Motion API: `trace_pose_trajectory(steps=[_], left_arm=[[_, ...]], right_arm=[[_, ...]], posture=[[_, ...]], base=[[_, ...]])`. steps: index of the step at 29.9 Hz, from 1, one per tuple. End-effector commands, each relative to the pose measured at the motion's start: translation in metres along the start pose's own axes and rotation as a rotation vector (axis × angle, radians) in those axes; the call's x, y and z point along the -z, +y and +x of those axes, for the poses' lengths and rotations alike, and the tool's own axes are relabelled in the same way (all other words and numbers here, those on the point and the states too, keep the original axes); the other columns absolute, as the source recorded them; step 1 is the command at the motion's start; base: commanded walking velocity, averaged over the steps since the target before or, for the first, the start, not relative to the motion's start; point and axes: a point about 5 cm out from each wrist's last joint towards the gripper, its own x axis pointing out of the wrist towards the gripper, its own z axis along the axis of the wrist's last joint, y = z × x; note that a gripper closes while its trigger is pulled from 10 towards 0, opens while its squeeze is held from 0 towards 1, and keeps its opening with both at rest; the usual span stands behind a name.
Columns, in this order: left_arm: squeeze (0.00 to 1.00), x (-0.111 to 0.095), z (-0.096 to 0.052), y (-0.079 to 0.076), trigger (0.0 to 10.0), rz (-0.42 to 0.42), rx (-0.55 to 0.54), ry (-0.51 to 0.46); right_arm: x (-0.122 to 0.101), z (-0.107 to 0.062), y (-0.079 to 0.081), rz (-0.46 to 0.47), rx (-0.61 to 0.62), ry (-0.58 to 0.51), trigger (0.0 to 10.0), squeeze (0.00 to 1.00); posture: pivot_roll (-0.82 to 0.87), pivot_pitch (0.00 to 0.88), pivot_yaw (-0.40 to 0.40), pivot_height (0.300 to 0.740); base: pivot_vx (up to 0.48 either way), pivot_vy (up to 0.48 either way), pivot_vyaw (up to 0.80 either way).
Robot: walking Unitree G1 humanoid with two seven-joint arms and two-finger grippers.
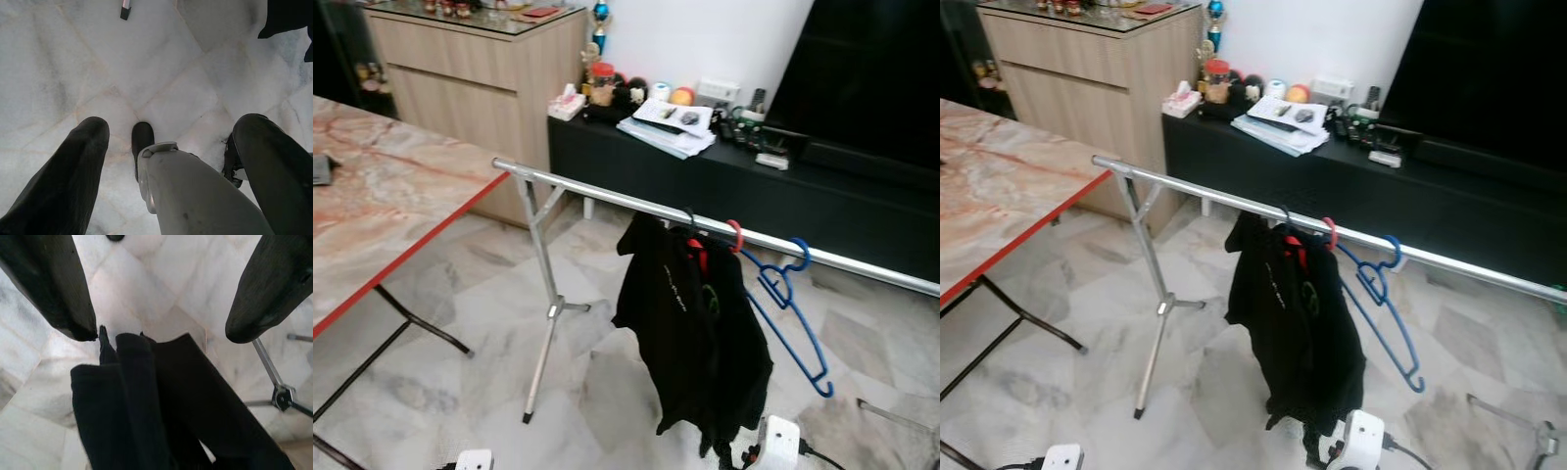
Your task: Hang hanger
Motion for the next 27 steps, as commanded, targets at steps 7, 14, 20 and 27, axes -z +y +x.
trace_pose_trajectory(steps=[7,14,20,27], left_arm=[[0.00,0.007,-0.001,0.001,10.0,-0.007,-0.005,0.018],[0.00,0.006,-0.002,0.002,10.0,-0.006,-0.007,0.018],[0.00,0.006,-0.001,0.001,10.0,-0.006,-0.006,0.020],[0.00,0.005,-0.001,0.002,10.0,-0.020,-0.010,0.017]], right_arm=[[-0.106,0.014,0.056,-0.052,-0.123,-0.489,10.0,0.00],[-0.126,0.006,0.066,-0.087,-0.162,-0.618,10.0,0.00],[-0.139,0.012,0.074,-0.088,-0.172,-0.607,10.0,0.00],[-0.153,0.014,0.085,-0.088,-0.188,-0.622,10.0,0.00]], posture=[[0.05,0.071,-0.101,0.740],[0.04,0.066,-0.098,0.740],[0.05,0.066,-0.092,0.740],[0.05,0.065,-0.097,0.740]], base=[[0.000,0.000,0.00],[0.000,0.000,0.00],[0.000,0.000,0.00],[0.000,0.000,0.00]])
